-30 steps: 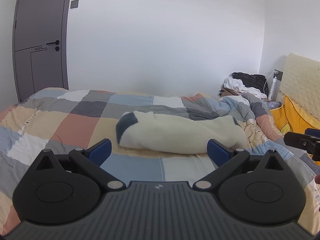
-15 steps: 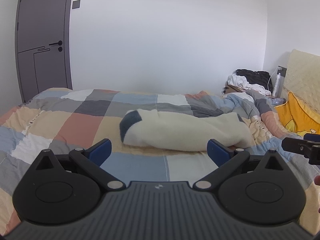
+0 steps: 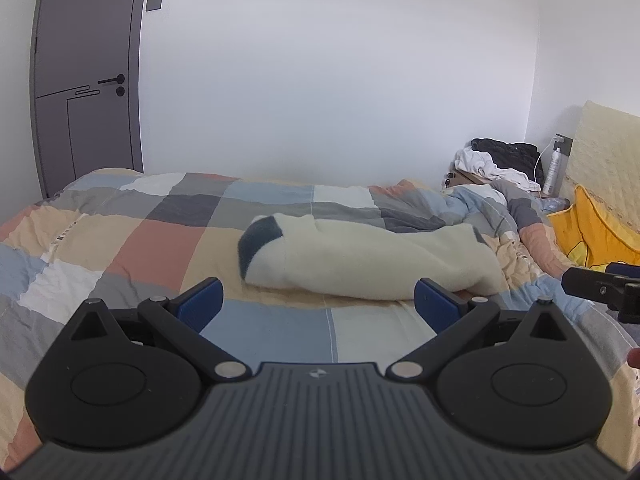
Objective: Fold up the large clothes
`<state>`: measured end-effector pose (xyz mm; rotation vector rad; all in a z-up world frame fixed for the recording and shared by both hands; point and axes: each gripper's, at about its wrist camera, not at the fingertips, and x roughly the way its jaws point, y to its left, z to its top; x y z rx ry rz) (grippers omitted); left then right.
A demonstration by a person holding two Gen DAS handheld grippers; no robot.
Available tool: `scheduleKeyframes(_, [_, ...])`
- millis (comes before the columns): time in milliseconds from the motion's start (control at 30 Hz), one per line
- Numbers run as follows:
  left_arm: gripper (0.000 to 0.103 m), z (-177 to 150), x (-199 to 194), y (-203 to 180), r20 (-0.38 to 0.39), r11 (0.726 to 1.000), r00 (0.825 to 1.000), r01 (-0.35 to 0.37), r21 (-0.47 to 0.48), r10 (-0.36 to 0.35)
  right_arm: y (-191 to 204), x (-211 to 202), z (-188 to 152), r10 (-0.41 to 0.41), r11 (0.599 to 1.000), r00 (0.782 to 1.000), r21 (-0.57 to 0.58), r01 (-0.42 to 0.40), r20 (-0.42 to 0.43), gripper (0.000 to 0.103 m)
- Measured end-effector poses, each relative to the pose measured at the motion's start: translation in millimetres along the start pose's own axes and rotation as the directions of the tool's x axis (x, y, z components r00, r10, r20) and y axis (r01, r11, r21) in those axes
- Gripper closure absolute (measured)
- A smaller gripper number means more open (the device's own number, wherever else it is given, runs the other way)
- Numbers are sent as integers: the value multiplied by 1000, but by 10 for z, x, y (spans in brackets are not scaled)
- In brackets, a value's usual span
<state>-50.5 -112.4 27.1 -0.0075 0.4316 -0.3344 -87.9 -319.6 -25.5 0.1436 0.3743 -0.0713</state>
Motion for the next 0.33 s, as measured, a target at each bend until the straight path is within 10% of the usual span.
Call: scheduleKeyframes(333, [0,14,-29,17,2,1000,1000,25,0,-25,21,9,-16,-4,1000,1000,-6,4,-9,0])
